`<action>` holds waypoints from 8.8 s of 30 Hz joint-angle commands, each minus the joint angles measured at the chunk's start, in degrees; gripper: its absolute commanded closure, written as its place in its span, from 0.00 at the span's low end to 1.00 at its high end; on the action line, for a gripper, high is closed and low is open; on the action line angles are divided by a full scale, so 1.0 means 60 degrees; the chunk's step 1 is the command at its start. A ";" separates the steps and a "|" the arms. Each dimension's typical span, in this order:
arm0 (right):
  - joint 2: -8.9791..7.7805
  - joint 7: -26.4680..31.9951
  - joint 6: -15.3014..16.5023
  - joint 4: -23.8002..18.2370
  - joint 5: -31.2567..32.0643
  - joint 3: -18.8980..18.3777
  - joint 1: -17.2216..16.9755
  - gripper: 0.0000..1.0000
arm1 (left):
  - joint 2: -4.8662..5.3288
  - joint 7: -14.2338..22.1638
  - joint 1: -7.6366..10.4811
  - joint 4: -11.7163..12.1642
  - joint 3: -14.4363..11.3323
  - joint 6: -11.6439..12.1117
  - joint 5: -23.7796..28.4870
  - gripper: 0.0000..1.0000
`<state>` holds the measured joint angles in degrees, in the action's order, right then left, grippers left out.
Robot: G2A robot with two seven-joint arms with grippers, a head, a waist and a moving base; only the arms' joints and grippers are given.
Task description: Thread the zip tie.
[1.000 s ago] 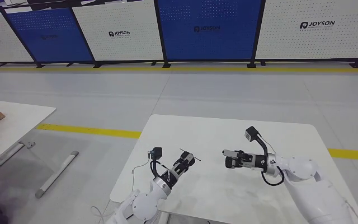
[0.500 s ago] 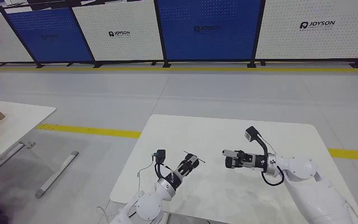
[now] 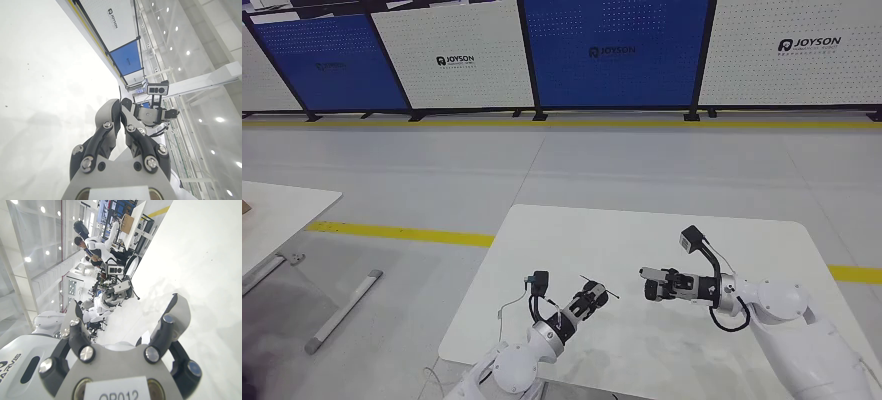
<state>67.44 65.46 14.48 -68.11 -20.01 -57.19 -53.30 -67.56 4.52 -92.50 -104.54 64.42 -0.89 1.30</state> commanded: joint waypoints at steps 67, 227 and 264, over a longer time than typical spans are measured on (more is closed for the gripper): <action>-0.1453 0.2171 -0.4300 -0.0988 0.6479 -0.1625 0.0757 0.00 | 0.0001 -0.0003 -0.0002 -0.0003 0.0005 0.0000 -0.0003 1.00; 0.2389 0.1909 -0.5661 0.9006 0.9468 0.1854 0.5763 0.74 | 0.0001 -0.0003 -0.0002 -0.0003 0.0005 0.0000 -0.0003 1.00; 0.2846 0.1798 -0.5661 1.0268 0.9777 0.1711 0.6193 0.75 | 0.0001 -0.0003 -0.0002 -0.0003 0.0005 0.0000 -0.0003 1.00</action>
<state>84.50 76.25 -19.48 -6.60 38.61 -46.91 -16.18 -67.56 4.50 -92.51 -104.56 64.45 -0.89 1.28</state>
